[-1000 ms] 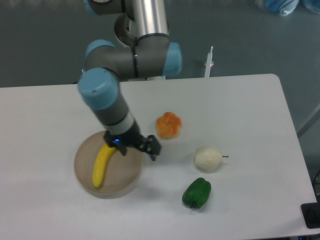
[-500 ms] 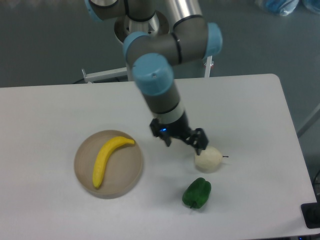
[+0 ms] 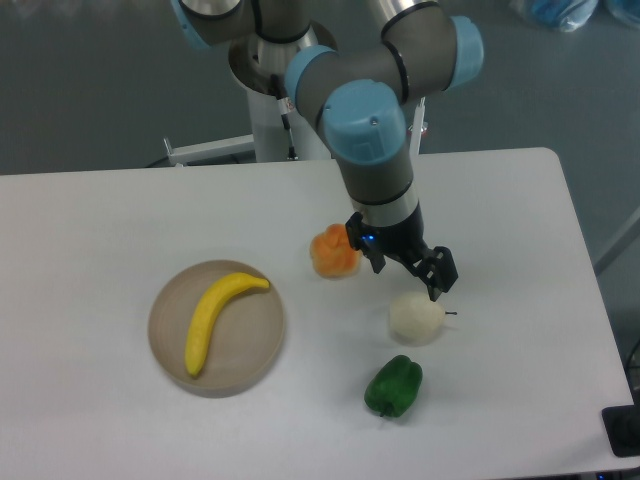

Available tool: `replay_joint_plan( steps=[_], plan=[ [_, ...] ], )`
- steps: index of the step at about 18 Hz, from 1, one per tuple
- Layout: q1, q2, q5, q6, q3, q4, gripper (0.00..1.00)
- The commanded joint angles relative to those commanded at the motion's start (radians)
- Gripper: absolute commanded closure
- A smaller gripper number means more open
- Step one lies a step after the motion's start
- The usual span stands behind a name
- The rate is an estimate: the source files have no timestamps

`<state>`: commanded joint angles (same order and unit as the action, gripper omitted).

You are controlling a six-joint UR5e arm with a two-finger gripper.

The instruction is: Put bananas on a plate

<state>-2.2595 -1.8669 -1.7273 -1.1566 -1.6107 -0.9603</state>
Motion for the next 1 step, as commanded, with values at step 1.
replay_joint_plan(
  steps=[1],
  plan=[
    [0.0,0.0,-0.002,0.0,0.002,0.0,0.0]
  ],
)
